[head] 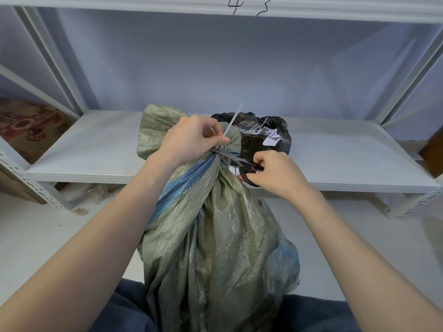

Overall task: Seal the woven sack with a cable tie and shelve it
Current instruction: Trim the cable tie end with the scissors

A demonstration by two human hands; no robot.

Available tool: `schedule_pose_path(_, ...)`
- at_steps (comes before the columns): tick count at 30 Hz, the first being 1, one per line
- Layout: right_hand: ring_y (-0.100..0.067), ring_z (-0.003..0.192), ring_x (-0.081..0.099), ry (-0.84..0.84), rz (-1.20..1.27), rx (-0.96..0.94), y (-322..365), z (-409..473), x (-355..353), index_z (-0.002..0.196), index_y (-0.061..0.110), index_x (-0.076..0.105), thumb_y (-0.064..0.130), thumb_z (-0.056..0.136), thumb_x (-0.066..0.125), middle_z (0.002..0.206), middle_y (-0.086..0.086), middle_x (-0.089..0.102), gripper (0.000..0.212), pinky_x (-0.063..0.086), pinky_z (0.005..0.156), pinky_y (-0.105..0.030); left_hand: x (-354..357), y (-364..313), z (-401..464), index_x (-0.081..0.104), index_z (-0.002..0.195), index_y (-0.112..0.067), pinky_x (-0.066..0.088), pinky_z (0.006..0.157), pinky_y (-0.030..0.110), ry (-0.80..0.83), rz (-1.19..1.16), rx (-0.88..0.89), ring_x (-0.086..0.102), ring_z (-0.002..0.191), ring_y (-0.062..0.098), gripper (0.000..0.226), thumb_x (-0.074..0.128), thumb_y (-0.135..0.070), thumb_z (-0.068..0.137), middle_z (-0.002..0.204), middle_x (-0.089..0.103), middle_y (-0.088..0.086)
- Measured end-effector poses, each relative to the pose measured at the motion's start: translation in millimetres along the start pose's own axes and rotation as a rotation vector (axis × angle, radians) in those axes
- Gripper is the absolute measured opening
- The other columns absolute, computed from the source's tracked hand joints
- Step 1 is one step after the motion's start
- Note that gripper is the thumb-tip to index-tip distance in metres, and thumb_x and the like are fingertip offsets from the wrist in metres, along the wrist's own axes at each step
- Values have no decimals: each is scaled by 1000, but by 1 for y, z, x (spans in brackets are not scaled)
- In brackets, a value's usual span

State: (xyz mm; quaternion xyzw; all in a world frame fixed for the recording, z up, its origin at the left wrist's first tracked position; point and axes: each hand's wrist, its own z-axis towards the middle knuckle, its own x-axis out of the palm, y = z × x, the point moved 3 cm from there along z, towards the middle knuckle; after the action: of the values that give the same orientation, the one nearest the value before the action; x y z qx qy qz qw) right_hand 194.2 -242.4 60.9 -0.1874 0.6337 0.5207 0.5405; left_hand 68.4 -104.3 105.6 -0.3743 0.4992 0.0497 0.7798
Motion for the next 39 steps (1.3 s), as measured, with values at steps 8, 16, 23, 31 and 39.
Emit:
schedule_pose_path(8, -31, 73, 53, -8, -9, -35, 10, 2, 0, 61, 17, 45, 40, 76, 63, 60, 1, 50, 32, 40, 62, -31, -2, -1, 0, 64, 73, -28, 53, 84, 40, -13, 8, 2, 64, 95, 16, 23, 65, -52, 77, 87, 72, -4)
schedule_pose_path(16, -32, 73, 50, -23, -73, -40, 18, 0, -2, 54, 21, 34, 40, 77, 64, 68, -2, 54, 42, 38, 64, -32, 0, 0, 1, 64, 73, -29, 53, 85, 43, -10, -5, 9, 65, 93, 17, 22, 65, -51, 77, 86, 71, -3)
schedule_pose_path(23, -34, 65, 43, -35, -113, -87, 21, 2, -3, 51, 19, 30, 36, 76, 66, 56, -2, 47, 47, 40, 65, -34, 1, 1, 1, 62, 71, -30, 51, 88, 43, -1, -12, -4, 64, 96, 17, 21, 66, -50, 77, 88, 71, -3)
schedule_pose_path(31, -22, 49, 25, 4, -229, -96, 32, -1, -7, 51, 16, 23, 33, 79, 66, 51, -1, 25, 54, 26, 52, -32, 4, 1, 0, 64, 76, -25, 51, 87, 42, 18, -22, -17, 64, 96, 17, 19, 66, -44, 79, 89, 71, -1)
schedule_pose_path(39, -31, 65, 39, -14, -247, -149, 49, -5, -7, 51, 16, 23, 39, 81, 60, 55, -2, 29, 52, 31, 61, -32, -3, -6, 2, 60, 67, -32, 51, 86, 43, -28, -53, 1, 64, 93, 15, 19, 67, -47, 77, 85, 70, -9)
